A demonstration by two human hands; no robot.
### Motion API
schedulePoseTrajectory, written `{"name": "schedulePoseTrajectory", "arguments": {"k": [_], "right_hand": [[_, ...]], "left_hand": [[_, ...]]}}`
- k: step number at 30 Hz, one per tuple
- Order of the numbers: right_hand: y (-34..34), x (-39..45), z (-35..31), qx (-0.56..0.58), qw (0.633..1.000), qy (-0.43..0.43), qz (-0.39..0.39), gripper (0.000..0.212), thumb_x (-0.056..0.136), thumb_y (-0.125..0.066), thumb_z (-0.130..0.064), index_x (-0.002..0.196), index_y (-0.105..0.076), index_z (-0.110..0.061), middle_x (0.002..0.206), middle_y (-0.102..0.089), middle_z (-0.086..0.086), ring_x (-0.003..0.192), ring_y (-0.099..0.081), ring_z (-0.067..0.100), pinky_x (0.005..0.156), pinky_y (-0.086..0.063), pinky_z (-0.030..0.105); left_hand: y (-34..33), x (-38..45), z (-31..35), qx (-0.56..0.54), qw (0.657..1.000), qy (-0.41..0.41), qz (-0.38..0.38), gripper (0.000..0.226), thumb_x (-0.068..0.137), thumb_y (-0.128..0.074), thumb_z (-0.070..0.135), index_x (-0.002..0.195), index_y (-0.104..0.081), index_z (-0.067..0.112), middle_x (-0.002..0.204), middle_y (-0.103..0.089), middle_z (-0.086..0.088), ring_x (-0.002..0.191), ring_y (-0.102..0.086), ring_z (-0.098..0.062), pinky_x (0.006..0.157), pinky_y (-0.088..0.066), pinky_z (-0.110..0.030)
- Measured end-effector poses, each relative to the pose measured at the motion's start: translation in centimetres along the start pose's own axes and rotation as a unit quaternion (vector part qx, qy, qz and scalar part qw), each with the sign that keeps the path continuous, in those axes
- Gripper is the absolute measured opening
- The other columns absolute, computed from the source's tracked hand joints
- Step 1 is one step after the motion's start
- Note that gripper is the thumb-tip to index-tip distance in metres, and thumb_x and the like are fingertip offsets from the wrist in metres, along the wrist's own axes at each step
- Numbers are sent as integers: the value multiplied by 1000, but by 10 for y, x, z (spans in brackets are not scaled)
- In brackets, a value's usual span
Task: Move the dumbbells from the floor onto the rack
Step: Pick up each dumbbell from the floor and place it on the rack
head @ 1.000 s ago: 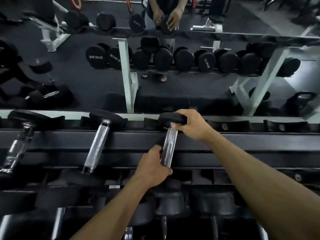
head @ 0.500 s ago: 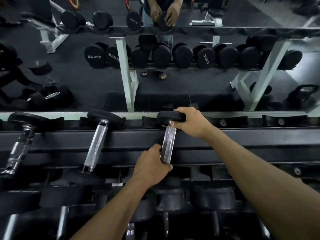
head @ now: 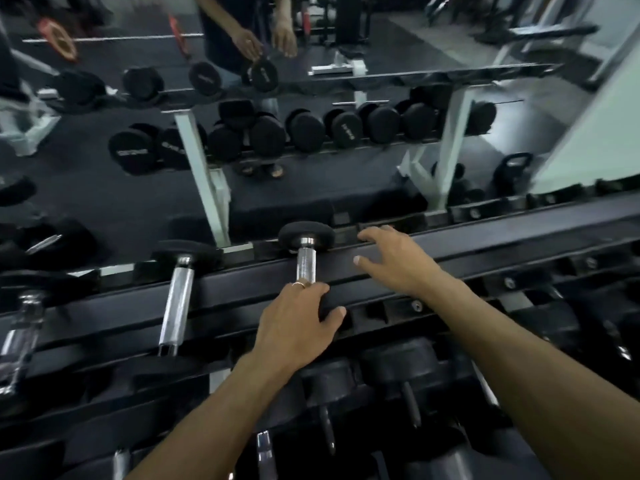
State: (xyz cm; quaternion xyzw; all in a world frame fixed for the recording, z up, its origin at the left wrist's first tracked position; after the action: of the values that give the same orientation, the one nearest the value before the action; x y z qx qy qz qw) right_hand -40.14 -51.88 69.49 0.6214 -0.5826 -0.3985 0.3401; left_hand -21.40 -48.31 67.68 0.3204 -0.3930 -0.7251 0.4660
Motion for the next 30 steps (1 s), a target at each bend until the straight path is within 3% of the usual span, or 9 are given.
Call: {"name": "schedulePoseTrajectory", "arguments": {"k": [3, 8, 12, 16, 21, 30], "right_hand": [[11, -40, 12, -22, 999, -38, -3, 53, 93, -57, -40, 139, -46, -17, 138, -49, 9, 127, -48, 29, 102, -42, 40], [23, -120, 37, -50, 991, -120, 11, 54, 91, -58, -41, 138, -45, -17, 134, -50, 9, 125, -49, 29, 99, -43, 39], [22, -199, 75, -43, 979, -197, 16, 57, 91, -57, -40, 141, -42, -17, 135, -48, 9, 125, -48, 29, 100, -42, 39], [11, -287, 123, -28, 963, -267, 31, 55, 90, -58, -39, 138, -45, -15, 128, -53, 12, 120, -51, 32, 98, -42, 38], [-17, -399, 185, 16, 935, -352, 26, 60, 91, -57, -41, 143, -39, -17, 136, -47, 10, 128, -46, 31, 102, -41, 41], [-108, -572, 300, 96, 897, -431, 23, 63, 86, -63, -42, 140, -43, -17, 128, -53, 11, 119, -53, 31, 102, -42, 41]], "left_hand": [[-2, -14, 20, 5, 998, -57, -23, 49, 91, -51, 54, 129, -56, 23, 128, -55, 2, 110, -57, -16, 92, -50, -39], [-20, -43, 64, 58, 981, -173, -70, 51, 93, -47, 54, 133, -52, 22, 133, -52, 2, 128, -41, -17, 99, -43, -37], [-58, -74, 108, 61, 962, -246, -105, 51, 92, -48, 53, 132, -53, 22, 132, -53, 2, 126, -43, -18, 100, -41, -34], [-109, -117, 153, 85, 936, -311, -144, 50, 89, -52, 54, 126, -56, 21, 127, -56, 0, 123, -46, -21, 99, -43, -37], [-188, -177, 204, 111, 899, -361, -220, 56, 90, -50, 56, 135, -50, 21, 128, -54, 2, 124, -44, -18, 98, -44, -36], [-354, -288, 257, 185, 833, -396, -339, 60, 91, -52, 54, 141, -43, 22, 131, -51, 2, 124, -44, -18, 94, -44, -35]]}}
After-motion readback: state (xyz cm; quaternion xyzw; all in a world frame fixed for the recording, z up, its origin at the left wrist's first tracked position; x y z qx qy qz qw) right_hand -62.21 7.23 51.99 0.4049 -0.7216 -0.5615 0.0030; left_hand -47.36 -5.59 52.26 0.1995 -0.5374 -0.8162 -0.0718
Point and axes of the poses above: each hand's wrist, its own x-axis towards the middle knuckle, its own y-axis out of the back of the hand, z = x × y, the point moved 2 cm from there along x, towards the middle knuckle
